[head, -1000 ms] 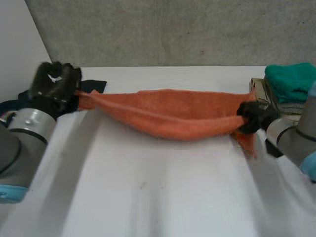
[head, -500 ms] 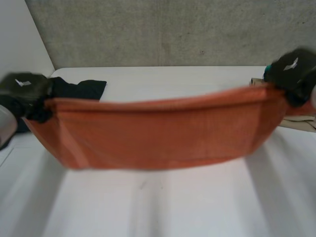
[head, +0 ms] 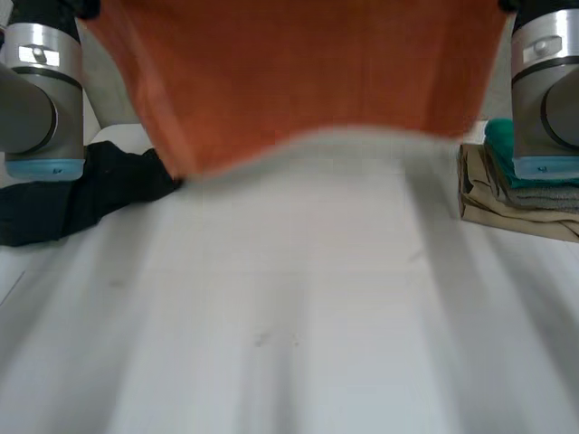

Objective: Fold the laundry.

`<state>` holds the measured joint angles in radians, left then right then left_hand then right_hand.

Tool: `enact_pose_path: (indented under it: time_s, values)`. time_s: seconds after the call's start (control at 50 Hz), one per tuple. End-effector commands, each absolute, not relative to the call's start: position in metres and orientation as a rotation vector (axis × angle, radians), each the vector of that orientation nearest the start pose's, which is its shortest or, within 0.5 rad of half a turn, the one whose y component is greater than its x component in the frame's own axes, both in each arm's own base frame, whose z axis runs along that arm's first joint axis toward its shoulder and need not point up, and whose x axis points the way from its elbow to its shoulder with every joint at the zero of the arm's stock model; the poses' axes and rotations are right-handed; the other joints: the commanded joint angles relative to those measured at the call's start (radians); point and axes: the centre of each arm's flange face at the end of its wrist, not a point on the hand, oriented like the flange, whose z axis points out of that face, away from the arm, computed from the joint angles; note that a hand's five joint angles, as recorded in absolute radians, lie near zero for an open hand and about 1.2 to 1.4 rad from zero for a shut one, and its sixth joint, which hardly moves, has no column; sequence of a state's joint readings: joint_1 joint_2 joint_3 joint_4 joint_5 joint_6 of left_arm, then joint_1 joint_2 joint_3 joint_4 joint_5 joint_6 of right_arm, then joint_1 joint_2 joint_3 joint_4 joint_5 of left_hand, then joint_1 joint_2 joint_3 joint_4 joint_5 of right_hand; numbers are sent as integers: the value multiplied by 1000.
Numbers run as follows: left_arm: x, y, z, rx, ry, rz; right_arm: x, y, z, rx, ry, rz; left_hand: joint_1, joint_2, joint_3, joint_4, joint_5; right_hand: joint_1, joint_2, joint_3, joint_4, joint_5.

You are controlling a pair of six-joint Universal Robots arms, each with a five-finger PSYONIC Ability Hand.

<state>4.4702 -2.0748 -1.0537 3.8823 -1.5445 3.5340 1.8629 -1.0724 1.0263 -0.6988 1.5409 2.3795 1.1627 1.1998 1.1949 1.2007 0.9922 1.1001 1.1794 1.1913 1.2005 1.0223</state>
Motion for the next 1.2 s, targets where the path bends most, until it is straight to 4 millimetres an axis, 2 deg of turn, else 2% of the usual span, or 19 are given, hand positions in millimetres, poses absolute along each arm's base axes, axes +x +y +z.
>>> enact_pose_path:
  time_s: [0.02,0.04,0.06,0.1,0.12,0.14,0.22,0.28,0.36,0.42,0.54,0.68,0.8,0.84,0.9,1.04,1.1,1.18,1.2]
  values:
    - [-233,-404,320,464,1414,-2626,261,-393,331,-964,1468,-3021,234,196,201,196,229,296,217,205,196,199]
    - [-232,-402,311,476,1462,-2601,261,-391,314,-1004,1553,-2929,234,196,201,196,229,296,217,205,196,199]
    - [-231,-398,293,501,1549,-2549,261,-390,305,-1022,1592,-2880,234,196,201,196,229,296,217,205,196,199]
    - [-230,-393,276,532,1620,-2501,261,-387,285,-1053,1671,-2780,234,196,201,196,229,296,217,205,196,199]
    - [-229,-391,267,542,1656,-2478,261,-384,263,-1084,1752,-2672,234,196,201,196,229,296,217,205,196,199]
    - [-228,-385,250,565,1722,-2432,261,-383,252,-1094,1786,-2618,234,196,201,196,229,296,217,205,196,199]
    - [-225,-371,214,612,1851,-2327,257,-374,199,-1135,1957,-2363,234,196,201,196,229,296,217,205,196,199]
    - [-222,-365,200,625,1904,-2282,256,-369,165,-1136,2059,-2207,234,196,201,196,229,296,217,205,196,199]
    - [-217,-357,183,637,1969,-2219,254,-364,142,-1097,2142,-2083,234,196,201,196,229,296,217,205,196,199]
    - [-212,-353,177,632,1993,-2190,251,-363,137,-1038,2182,-2023,234,196,201,196,229,296,217,205,196,199]
    - [-202,-347,185,619,1986,-2191,229,-370,134,-721,2290,-1884,234,196,201,196,229,-383,-463,-475,-484,-480]
    - [-199,-341,191,645,1979,-2207,203,-376,130,-403,2386,-1716,234,196,201,196,229,-410,-490,-502,-511,-507]
    - [-198,-340,194,642,1974,-2211,196,-376,126,-342,2415,-1660,234,196,201,196,229,-317,-396,-408,-417,-413]
    - [-198,-340,196,638,1971,-2214,196,-376,121,-342,2423,-1646,234,196,201,196,229,-4,-83,-95,-104,-100]
    - [-197,-339,199,629,1967,-2220,196,-377,119,-341,2424,-1634,234,196,201,196,229,295,216,204,195,198]
    - [-187,-331,215,594,1946,-2222,197,-374,127,-404,2425,-1664,234,196,201,196,229,296,217,205,196,199]
    - [-183,-317,229,599,1957,-2204,198,-364,143,-562,2433,-1713,234,196,201,196,229,296,217,205,196,199]
    - [-181,-294,240,627,2019,-2145,197,-336,180,-867,2441,-1792,234,196,201,196,229,296,217,205,196,199]
    - [-180,-289,242,635,2039,-2124,195,-321,190,-1033,2449,-1806,234,196,201,196,229,296,217,205,196,199]
